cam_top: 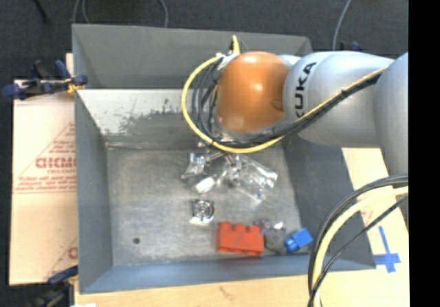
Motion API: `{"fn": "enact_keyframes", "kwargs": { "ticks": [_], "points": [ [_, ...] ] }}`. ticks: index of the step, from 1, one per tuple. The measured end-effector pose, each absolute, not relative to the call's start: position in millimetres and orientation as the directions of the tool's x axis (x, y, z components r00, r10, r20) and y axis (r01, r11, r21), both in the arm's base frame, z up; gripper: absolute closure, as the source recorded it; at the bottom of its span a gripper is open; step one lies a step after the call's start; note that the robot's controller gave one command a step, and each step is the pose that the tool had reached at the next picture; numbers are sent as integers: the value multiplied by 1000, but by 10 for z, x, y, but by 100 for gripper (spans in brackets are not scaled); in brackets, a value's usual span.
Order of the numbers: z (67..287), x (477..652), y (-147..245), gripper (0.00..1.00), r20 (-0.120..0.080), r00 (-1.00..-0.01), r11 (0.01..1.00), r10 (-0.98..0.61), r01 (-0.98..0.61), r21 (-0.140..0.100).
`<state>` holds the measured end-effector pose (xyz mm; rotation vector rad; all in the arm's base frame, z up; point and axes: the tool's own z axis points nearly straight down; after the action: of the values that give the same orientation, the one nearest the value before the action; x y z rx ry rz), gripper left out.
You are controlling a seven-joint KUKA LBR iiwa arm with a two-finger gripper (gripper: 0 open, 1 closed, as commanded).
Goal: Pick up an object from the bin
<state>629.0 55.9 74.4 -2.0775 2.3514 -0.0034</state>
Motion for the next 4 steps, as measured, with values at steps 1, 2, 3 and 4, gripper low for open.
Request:
{"fn": "enact_keyframes", "kwargs": {
  "ticks": [1, 2, 3, 4],
  "points": [
    [753, 6266, 482, 0, -8, -57, 57, -998, -998, -12],
    [749, 6381, 548, 0, -2, 167, -167, -986, -986, -11],
    [834, 6050, 579, 0, 0, 420, -420, -908, -908, -2],
    [755, 6062, 513, 0, -1, 793, -793, -609, -609, -6]
  ]
}}
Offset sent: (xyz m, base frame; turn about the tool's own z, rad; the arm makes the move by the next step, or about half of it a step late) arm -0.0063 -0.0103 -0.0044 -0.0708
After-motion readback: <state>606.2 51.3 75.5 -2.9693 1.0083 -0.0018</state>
